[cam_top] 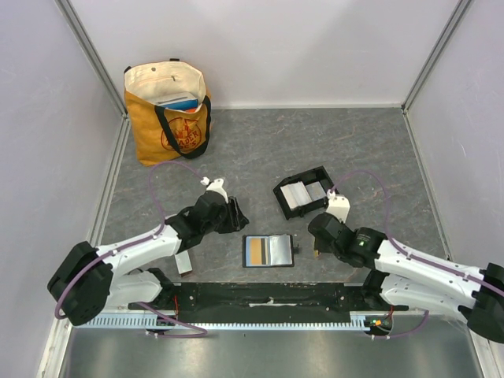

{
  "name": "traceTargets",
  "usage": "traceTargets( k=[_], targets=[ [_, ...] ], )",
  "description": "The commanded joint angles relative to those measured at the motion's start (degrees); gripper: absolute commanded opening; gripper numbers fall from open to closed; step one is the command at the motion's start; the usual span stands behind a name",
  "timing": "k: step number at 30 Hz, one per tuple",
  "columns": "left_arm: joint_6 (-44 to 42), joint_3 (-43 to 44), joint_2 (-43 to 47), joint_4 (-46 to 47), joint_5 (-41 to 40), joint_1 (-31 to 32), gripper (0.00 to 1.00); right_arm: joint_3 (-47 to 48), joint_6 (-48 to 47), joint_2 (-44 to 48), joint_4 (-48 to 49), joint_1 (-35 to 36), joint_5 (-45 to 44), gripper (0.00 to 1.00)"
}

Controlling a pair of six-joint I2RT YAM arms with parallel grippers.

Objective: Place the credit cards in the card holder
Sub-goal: Insert the credit card into the card holder.

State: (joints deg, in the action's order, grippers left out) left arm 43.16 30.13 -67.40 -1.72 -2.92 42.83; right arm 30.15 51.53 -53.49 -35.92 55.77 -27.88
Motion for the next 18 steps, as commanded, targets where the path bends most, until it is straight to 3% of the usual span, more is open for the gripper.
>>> traceTargets(
  k=[1, 8, 12, 18],
  targets=[
    [-1.15, -2.52, 3.40, -2.50, -0.51, -0.03, 0.52, 6.41, -1.69, 4.71, 1.89, 0.39, 1.41, 0.00],
    [1.93, -6.66, 8.06, -5.32, 4.05, -0.03, 0.54, 7.46, 0.06, -1.68, 16.83, 5.31, 3.71, 0.00],
    [2.89, -9.38, 9.91, -4.35, 8.00, 0.15, 0.56, 8.26, 1.20, -11.61, 22.02, 7.42, 4.41, 0.00],
    [4.74, -13.25, 10.27, 0.74, 12.93, 0.15, 0.58, 7.11, 2.43, -18.92, 26.96, 8.04, 5.73, 0.00]
  ],
)
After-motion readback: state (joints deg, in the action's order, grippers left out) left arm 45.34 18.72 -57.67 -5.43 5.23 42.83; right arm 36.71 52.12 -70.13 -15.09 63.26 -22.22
